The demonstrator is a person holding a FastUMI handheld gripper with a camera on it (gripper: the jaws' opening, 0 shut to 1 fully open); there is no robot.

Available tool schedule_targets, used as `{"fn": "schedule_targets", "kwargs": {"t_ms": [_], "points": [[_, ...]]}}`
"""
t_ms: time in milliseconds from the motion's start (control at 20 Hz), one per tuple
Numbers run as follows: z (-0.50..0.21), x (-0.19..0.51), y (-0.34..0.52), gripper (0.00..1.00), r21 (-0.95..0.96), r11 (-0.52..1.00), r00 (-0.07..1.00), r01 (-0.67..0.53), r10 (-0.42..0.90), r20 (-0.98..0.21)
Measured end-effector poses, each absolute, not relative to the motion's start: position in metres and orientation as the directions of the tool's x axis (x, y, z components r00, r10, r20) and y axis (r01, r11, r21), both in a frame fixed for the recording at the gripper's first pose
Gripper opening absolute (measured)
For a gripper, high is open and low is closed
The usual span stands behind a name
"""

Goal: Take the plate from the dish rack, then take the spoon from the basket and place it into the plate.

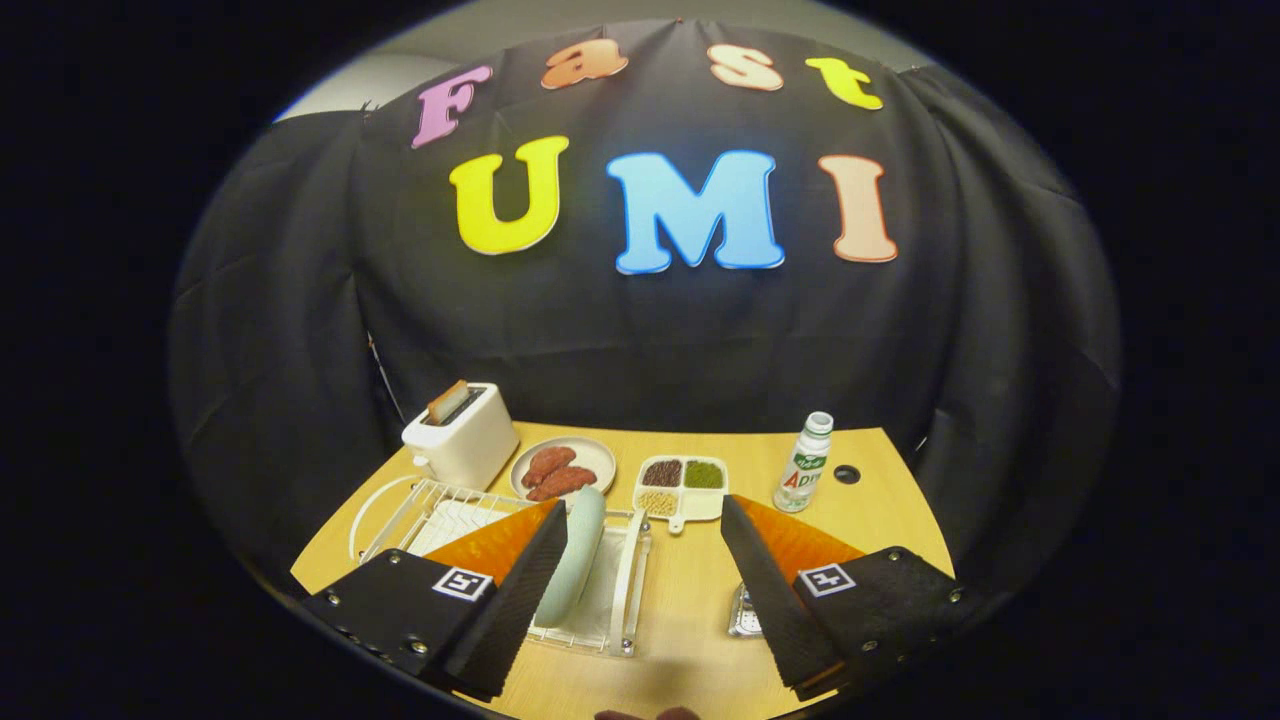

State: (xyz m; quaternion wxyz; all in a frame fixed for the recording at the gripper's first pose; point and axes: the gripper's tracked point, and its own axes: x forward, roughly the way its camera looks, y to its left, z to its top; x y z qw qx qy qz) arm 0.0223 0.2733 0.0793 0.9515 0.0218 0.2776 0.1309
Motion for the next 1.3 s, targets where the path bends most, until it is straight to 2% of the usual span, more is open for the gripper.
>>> {"fn": "schedule_targets", "kwargs": {"t_ms": [400,850,1000,1100,1200,1300], "points": [[0.003,0.047,0.323,0.96,0.187,0.971,0.596,-0.147,0.238,-0.767],[-0.057,0.064,0.337,0.96,0.120,0.992,0.480,-0.029,0.119,-0.869],[-0.074,0.064,0.332,0.73,0.057,0.998,0.455,0.005,0.048,-0.889],[-0.083,0.067,0.333,0.48,0.029,1.000,0.465,0.012,0.020,-0.885],[-0.068,0.067,0.335,0.29,0.006,1.000,0.459,0.001,0.005,-0.888],[-0.067,0.067,0.335,0.27,-0.017,1.000,0.462,-0.004,-0.013,-0.887]]}}
